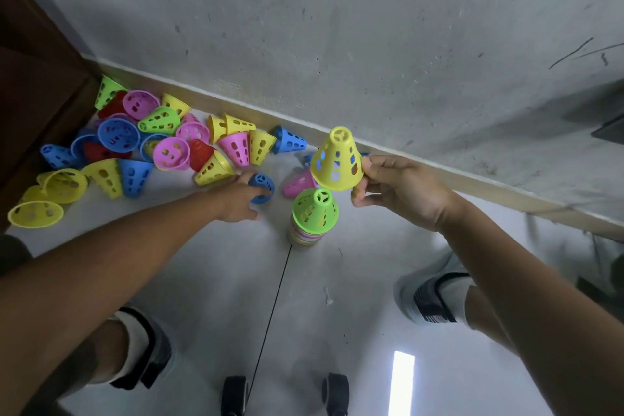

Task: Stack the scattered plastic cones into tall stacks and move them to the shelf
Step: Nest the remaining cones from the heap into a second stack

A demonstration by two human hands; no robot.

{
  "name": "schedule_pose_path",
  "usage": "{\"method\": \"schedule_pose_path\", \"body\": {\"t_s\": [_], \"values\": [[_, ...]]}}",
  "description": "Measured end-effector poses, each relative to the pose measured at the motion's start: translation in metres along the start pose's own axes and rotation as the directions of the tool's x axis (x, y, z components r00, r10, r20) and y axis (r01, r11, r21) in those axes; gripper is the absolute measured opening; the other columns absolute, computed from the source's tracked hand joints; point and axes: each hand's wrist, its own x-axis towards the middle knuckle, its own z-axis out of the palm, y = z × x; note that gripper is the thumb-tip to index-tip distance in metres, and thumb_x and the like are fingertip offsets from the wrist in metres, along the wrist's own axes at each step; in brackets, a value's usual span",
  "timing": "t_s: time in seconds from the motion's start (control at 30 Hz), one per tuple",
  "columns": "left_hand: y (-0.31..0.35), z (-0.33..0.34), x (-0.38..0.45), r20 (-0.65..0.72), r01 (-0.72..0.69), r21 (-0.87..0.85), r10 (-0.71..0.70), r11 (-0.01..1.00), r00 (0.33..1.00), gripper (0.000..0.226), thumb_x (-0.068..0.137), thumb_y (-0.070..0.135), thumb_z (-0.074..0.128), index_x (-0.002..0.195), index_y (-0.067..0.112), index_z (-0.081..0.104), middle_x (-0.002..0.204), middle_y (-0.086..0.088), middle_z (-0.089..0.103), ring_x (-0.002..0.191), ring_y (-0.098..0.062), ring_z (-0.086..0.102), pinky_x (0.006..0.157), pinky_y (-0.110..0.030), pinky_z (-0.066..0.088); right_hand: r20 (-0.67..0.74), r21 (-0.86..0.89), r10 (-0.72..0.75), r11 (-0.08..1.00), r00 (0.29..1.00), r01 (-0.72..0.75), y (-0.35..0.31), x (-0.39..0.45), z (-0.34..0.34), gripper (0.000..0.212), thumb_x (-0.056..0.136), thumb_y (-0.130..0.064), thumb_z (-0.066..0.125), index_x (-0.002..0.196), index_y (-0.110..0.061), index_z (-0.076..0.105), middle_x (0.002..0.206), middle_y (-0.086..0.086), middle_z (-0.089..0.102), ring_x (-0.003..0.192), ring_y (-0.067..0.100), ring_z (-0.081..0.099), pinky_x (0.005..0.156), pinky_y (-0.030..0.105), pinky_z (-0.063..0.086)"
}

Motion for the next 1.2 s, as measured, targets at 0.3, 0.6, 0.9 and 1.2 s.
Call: {"method": "schedule_pose_path", "body": {"t_s": [0.3, 0.6, 0.9, 1.2], "values": [[-0.007, -0.001, -0.017, -0.168, -0.078, -0.136, 0.054, 0.988, 0.984, 0.056, 0.092, 0.024, 0.069, 0.144, 0.032, 0.048, 0.16, -0.002, 0.016, 0.142, -0.029, 0.036, 0.113, -0.044, 0.042, 0.127, 0.041, 0.088, 0.995, 0.988, -0.094, 0.009, 0.004, -0.001, 0.026, 0.098, -0.023, 0.055, 0.081, -0.012, 0.072, 0.079, 0.012, 0.066, 0.079, 0.025, 0.065, 0.088, 0.041, 0.053], [0.026, -0.066, -0.048, -0.413, -0.228, -0.423, 0.037, 0.877, 0.91, 0.037, 0.088, 0.016, 0.073, 0.114, 0.041, 0.063, 0.119, 0.0, 0.046, 0.102, -0.023, 0.055, 0.092, -0.026, 0.043, 0.048, -0.36, 0.209, 0.916, 0.977, -0.178, 0.027, 0.008, 0.004, 0.04, 0.104, -0.033, 0.051, 0.085, -0.004, 0.071, 0.081, 0.01, 0.072, 0.08, 0.019, 0.066, 0.084, 0.035, 0.056], [0.091, -0.148, -0.114, -0.37, -0.404, -0.623, 0.203, 0.67, 0.907, 0.028, 0.095, 0.018, 0.068, 0.117, 0.034, 0.066, 0.107, 0.017, 0.063, 0.089, -0.001, 0.066, 0.07, -0.03, 0.054, -0.038, -0.536, 0.252, 0.811, 0.967, -0.233, 0.033, 0.016, 0.0, 0.039, 0.101, -0.04, 0.054, 0.093, -0.007, 0.073, 0.077, 0.003, 0.073, 0.074, 0.013, 0.068, 0.073, 0.027, 0.053], [0.113, -0.186, -0.139, -0.063, -0.405, -0.53, 0.441, 0.745, 0.895, 0.024, 0.096, 0.041, 0.064, 0.119, 0.039, 0.066, 0.121, -0.011, 0.066, 0.105, -0.034, 0.06, 0.085, -0.032, 0.05, -0.26, -0.462, 0.143, 0.85, 0.955, -0.253, 0.04, 0.021, -0.02, 0.035, 0.104, -0.035, 0.048, 0.1, -0.009, 0.07, 0.088, 0.005, 0.074, 0.076, 0.018, 0.067, 0.071, 0.028, 0.052]]}}
